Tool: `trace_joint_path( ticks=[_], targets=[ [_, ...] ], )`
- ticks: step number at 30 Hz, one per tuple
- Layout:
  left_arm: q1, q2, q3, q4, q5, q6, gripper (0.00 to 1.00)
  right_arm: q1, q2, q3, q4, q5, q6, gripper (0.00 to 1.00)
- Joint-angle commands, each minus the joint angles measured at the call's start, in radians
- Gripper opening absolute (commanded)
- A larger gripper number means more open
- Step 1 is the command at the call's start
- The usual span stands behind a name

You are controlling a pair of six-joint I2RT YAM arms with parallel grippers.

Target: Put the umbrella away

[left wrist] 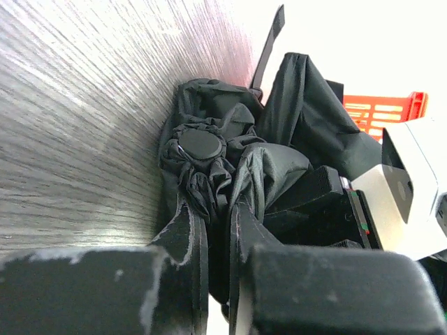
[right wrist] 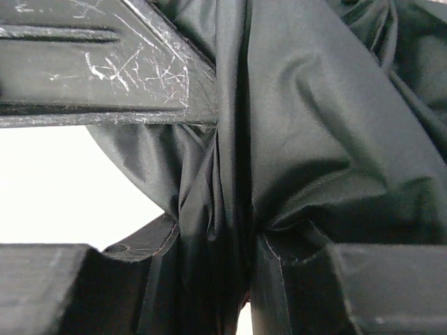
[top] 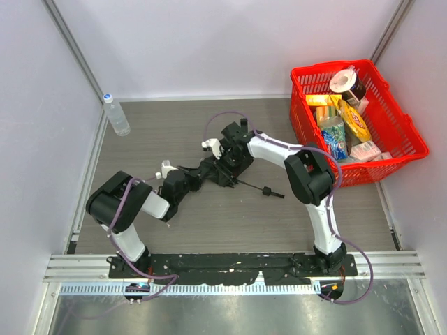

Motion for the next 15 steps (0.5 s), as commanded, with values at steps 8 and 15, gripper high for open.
trace_joint_path(
  ticks=[8, 15],
  targets=[
    [0.022, 0.001, 0.026, -0.270, 0.025, 0.182, 0.00, 0.078, -0.221, -0.234, 0.182, 0.289, 0.188, 0.72],
    [0.024, 0.021, 0.003, -0.246, 0.050, 0.157, 0.00, 0.094, -0.364, -0.240, 0.151, 0.236, 0.290, 0.78]
  ],
)
